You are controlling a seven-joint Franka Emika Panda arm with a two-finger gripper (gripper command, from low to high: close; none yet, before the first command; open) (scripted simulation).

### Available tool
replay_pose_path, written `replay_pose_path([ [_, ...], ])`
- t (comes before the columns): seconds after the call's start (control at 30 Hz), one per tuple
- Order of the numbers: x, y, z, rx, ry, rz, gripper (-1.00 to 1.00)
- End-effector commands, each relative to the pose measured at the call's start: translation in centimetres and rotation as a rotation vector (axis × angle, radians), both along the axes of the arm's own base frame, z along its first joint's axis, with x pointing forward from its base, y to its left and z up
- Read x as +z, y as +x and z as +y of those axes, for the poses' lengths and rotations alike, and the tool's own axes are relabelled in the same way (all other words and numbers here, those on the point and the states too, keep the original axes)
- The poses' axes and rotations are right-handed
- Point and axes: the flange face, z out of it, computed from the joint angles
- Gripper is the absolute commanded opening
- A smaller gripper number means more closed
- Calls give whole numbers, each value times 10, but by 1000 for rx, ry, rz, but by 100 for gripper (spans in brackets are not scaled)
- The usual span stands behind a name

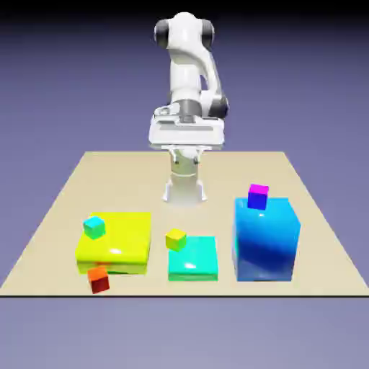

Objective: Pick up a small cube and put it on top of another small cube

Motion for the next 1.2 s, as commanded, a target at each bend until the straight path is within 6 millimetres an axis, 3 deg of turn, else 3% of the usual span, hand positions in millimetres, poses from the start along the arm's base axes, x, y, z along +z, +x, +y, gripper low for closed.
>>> replay_pose_path([
  [0.0,-6,9,-6,4,0,35,0],
  [0.27,-66,71,-54,44,-12,314,0],
  [0.5,-130,110,-100,91,-40,546,0],
  [0.87,-219,145,-172,187,-124,877,0],
  [1.17,-263,165,-217,294,-234,1116,0],
])
